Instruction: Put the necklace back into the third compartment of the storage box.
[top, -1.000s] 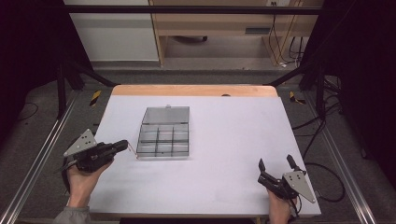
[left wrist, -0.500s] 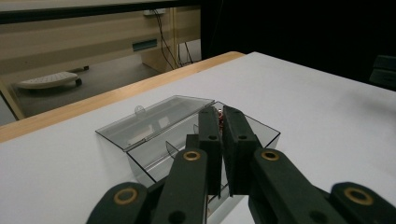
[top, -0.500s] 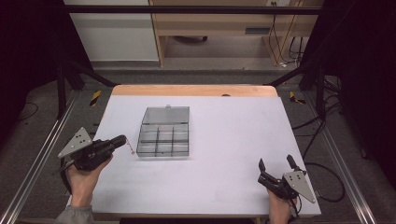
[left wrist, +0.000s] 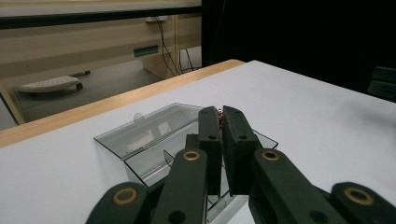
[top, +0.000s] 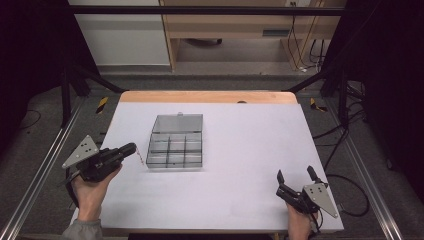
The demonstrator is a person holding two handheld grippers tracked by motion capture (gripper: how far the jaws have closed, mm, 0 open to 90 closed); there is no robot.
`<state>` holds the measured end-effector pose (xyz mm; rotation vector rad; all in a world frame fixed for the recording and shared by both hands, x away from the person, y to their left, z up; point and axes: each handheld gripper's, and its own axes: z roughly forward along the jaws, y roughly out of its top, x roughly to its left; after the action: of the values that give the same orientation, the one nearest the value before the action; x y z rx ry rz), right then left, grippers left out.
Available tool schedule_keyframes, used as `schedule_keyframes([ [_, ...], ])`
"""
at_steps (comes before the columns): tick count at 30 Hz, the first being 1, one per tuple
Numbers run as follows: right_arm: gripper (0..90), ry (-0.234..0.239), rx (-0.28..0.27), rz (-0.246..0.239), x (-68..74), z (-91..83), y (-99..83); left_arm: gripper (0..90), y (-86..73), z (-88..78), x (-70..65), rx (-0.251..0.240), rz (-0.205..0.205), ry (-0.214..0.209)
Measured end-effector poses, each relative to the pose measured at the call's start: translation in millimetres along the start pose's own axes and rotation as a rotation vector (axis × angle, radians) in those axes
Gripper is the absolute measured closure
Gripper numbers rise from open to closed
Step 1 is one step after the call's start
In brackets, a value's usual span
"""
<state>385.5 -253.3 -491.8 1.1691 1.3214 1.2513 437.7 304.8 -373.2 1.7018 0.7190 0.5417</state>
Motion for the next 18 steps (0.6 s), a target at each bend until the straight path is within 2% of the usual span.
schedule_keyframes([
  [10, 4.3, 0.0, 0.0, 0.0, 0.0, 0.0, 0.0, 85.9, 6.2, -0.8, -3.2, -0.022, 0.005, 0.014],
  [18, 4.2, -0.007, -0.002, 0.003, 0.1, -0.3, -0.1, 85.9, 8.3, -1.0, -5.1, -0.042, -0.006, 0.036],
])
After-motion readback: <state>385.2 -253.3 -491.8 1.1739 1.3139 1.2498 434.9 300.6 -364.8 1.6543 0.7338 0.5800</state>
